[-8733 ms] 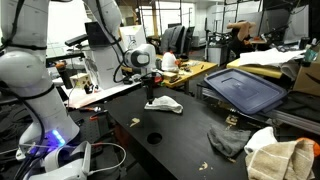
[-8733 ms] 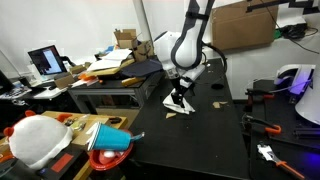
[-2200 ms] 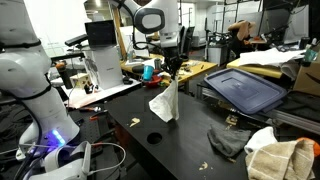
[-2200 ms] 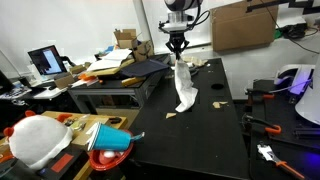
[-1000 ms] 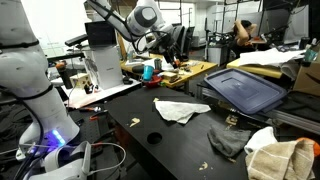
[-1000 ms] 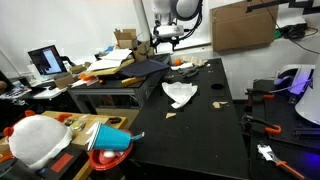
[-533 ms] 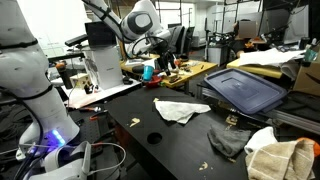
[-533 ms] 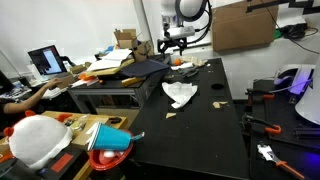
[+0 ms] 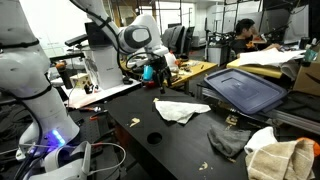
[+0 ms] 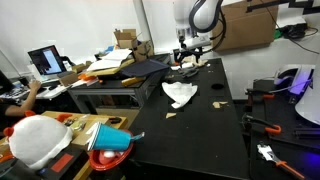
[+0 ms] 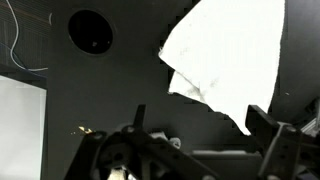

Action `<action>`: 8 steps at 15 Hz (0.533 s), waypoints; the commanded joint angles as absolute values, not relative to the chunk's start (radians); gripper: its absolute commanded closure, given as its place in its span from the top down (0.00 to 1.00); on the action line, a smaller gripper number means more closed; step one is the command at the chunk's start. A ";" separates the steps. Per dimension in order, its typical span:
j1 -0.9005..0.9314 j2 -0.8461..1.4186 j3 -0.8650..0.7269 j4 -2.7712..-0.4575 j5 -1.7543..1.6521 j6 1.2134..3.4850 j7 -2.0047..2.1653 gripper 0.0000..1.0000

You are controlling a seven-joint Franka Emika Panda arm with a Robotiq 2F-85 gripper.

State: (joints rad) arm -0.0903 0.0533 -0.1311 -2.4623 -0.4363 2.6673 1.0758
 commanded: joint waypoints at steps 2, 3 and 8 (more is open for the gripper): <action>-0.095 0.128 -0.154 -2.502 -0.437 2.734 0.999 1.00; -0.092 0.146 -0.160 -2.504 -0.432 2.747 0.981 1.00; -0.083 0.229 -0.212 -2.512 -0.416 2.837 0.872 1.00</action>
State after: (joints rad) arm -0.0945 0.2014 -0.1725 -2.4954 -0.4311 2.7759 0.9439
